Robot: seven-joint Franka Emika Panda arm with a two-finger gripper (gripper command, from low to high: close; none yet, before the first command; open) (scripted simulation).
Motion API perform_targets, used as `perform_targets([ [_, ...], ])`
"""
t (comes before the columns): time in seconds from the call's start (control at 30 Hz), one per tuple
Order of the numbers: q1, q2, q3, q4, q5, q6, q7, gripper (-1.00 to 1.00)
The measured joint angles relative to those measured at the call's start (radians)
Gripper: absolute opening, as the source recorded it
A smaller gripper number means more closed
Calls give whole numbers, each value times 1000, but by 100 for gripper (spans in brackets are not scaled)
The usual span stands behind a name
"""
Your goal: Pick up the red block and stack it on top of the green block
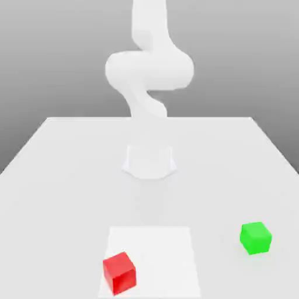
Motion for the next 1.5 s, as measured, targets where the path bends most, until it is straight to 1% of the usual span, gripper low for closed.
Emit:
perform_targets([
  [0.27, 94, 297, -124, -60, 68, 113, -244, 0],
  [0.47, 128, 516, -178, -104, 124, 196, -427, 0],
  [0.63, 125, 695, -194, -142, 145, 266, -562, 0],
  [0.83, 101, 897, -199, -183, 106, 362, -668, 0],
  [0.97, 57, 1040, -145, -166, 162, 473, -723, 0],
  [1.0, 43, 1072, -129, -161, 177, 499, -735, -100],
  [1.23, 41, 1077, -126, -160, 178, 502, -736, -100],
  [1.4, 77, 925, -174, -187, 91, 379, -677, -100],
  [1.5, 112, 881, -144, -203, 49, 355, -714, -100],
])
